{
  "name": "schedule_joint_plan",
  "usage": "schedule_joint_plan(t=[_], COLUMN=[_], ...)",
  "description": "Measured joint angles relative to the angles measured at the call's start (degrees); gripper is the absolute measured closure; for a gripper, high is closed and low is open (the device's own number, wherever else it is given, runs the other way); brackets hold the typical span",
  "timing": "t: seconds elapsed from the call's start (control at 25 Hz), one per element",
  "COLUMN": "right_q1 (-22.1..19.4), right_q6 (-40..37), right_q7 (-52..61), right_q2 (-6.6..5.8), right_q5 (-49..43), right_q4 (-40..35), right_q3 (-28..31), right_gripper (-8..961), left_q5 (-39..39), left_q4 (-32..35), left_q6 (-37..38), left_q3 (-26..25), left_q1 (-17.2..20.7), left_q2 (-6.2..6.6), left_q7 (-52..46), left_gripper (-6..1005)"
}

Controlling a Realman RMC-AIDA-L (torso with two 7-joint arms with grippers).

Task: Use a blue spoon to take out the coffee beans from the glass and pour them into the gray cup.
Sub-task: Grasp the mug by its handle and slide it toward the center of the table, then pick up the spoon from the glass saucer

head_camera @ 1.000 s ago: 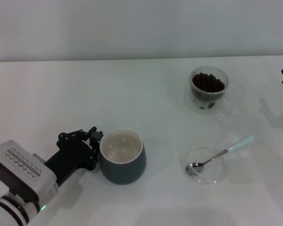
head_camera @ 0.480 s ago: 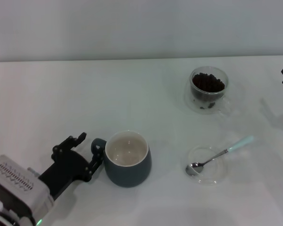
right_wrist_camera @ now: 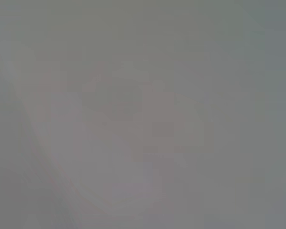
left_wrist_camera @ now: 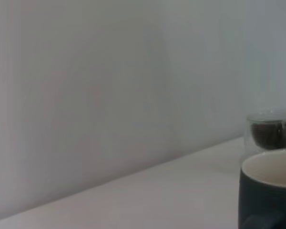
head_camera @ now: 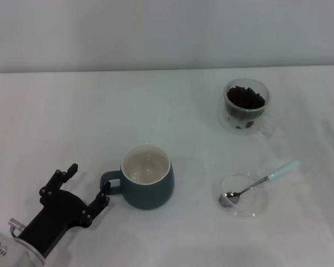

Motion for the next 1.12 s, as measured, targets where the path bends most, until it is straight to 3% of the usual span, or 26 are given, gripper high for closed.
schedule_joint_plan(t=[0.08, 0.32, 0.76, 1.12], right_q1=[-0.41, -0.89, -2.01, -4.59], right_q6=[-0.2, 0.06, -0.28, -3.26], right_q7=[0.25, 4.17, 18.07, 22.19], right_q2=[-0.11, -0.47, -1.41, 0.26], right_q5=[0.0, -0.77, -9.72, -13.53], right_q4=[-0.2, 0.32, 2.83, 3.18], right_q3=[-0.14, -1.64, -1.89, -2.58], right_gripper=[82, 83, 83, 82], left_q5=[0.04, 0.9, 3.29, -1.43], left_q4=[-0.16, -0.36, 0.26, -1.26], left_q6=[0.6, 1.07, 6.21, 21.7], left_q3=[-0.04, -0.01, 0.0, -0.08], left_q1=[-0.03, 0.26, 4.68, 9.76], left_q2=[0.09, -0.05, -0.11, 0.11], left_q7=[-0.07, -0.16, -0.27, -0.31], left_gripper=[200, 200, 201, 201])
